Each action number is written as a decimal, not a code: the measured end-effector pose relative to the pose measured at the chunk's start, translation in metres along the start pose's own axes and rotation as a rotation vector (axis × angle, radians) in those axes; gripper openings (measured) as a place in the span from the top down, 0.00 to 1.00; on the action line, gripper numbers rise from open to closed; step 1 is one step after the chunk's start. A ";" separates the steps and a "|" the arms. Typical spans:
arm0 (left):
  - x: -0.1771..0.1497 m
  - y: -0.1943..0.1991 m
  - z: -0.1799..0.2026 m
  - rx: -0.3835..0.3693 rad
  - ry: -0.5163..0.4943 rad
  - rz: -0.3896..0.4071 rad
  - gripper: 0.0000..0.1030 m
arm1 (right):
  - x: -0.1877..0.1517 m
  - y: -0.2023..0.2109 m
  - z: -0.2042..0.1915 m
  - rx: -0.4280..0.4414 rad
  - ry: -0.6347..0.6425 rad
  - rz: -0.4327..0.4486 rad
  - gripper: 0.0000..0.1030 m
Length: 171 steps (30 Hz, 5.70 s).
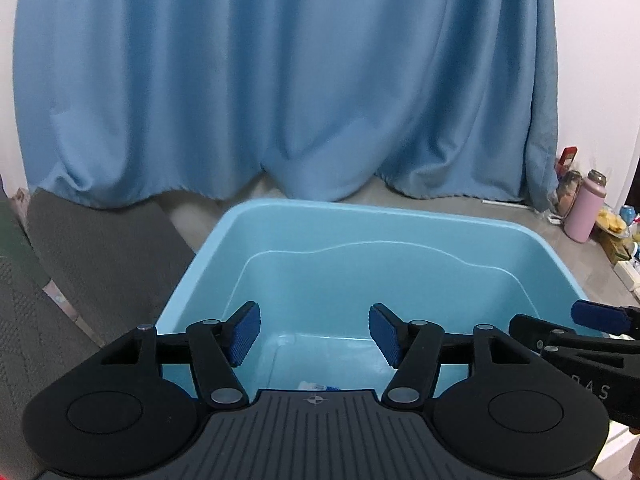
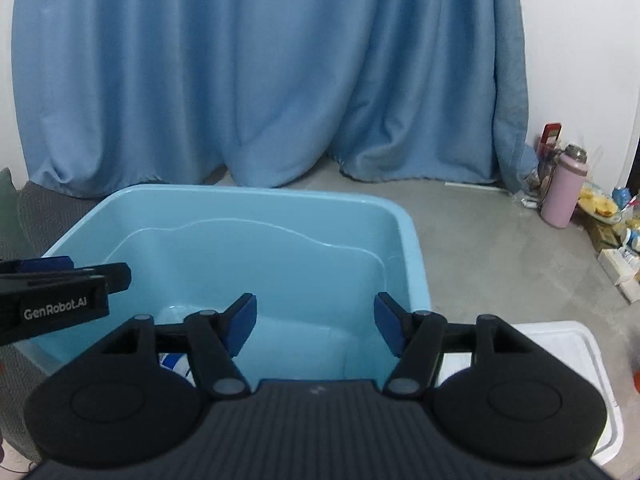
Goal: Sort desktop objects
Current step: 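Withdraw both tools from the bin and bring the left tool to the last bottle, then close the left tool around the remaining white pill bottle, then lift the bottle over the blue bin and open the left tool to drop it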
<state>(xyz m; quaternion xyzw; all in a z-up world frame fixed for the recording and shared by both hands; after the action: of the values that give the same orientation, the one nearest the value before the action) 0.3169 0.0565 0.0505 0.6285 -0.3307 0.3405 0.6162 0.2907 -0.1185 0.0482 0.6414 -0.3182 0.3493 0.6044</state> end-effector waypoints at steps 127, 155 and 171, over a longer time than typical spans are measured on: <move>-0.161 0.037 0.077 -0.010 -0.011 -0.025 0.53 | -0.164 0.068 0.081 -0.040 -0.049 -0.041 0.36; -0.089 0.163 0.071 -0.032 -0.024 0.087 0.53 | -0.183 0.130 0.084 -0.025 -0.112 -0.032 0.36; -0.010 0.132 0.087 -0.021 -0.047 0.143 0.53 | -0.161 0.114 0.115 -0.042 -0.146 -0.004 0.36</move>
<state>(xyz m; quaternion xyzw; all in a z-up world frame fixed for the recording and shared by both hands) 0.2029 -0.0329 0.1136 0.6048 -0.3926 0.3652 0.5888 0.1141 -0.2427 -0.0254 0.6529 -0.3674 0.2938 0.5936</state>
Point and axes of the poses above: each gripper's, at about its wrist camera, not at the fingertips, and y roughly against the way its jaws point, z to its right, x to its top, the point moved 6 cm from there along -y, roughly the way its jaws point
